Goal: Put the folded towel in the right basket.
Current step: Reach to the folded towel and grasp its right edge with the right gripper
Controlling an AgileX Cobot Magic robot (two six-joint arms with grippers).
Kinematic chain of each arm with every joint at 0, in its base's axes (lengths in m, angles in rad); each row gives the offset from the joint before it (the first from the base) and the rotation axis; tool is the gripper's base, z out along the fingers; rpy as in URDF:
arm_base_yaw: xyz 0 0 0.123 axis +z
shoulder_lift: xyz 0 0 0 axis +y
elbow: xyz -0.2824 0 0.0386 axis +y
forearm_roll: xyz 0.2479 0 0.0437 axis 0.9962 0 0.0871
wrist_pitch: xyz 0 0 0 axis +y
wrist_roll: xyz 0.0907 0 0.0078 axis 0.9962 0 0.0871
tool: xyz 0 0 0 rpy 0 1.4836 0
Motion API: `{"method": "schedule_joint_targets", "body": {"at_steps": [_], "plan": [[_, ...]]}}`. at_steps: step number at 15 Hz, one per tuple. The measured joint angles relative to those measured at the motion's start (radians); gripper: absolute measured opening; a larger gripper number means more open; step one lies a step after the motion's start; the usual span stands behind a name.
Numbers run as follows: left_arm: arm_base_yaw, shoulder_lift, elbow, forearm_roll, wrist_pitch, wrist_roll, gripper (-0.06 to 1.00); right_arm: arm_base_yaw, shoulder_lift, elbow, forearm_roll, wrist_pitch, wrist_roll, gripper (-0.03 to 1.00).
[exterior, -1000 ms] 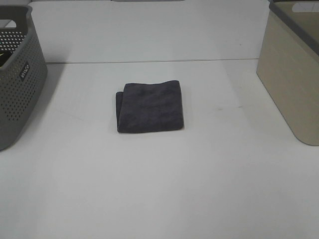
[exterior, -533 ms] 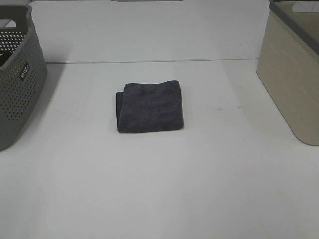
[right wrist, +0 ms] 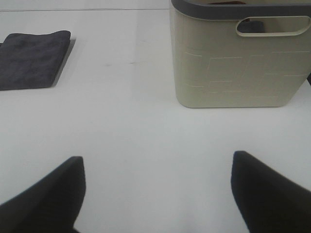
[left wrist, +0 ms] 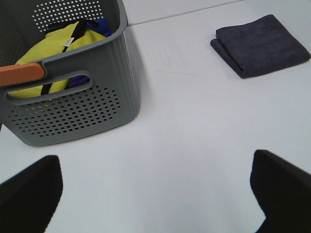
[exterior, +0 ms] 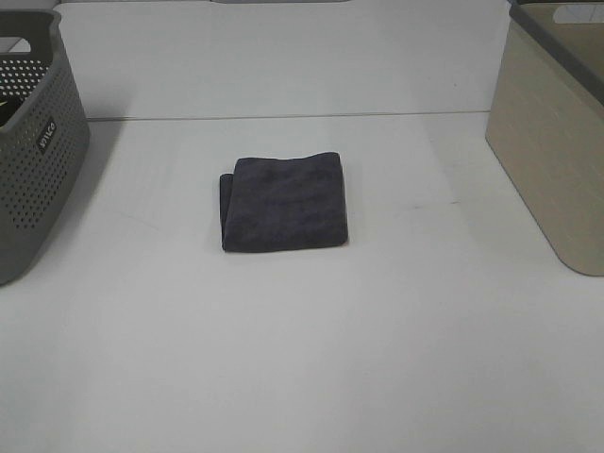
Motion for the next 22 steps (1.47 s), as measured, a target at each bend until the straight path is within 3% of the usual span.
{"method": "schedule_joint_targets", "body": {"at_steps": [18,20,22], "plan": [[0.0,0.0,0.0,0.0,0.0,0.0,0.99,0.0,0.0,0.0,0.001,0.0,0.0,0.76],[0.0,0.0,0.0,0.0,0.0,0.0,0.99,0.0,0.066,-0.026,0.001,-0.051,0.0,0.76],[0.0,0.0,0.0,0.0,0.0,0.0,0.99,0.0,0.196,-0.086,0.002,-0.16,0.0,0.76]]}}
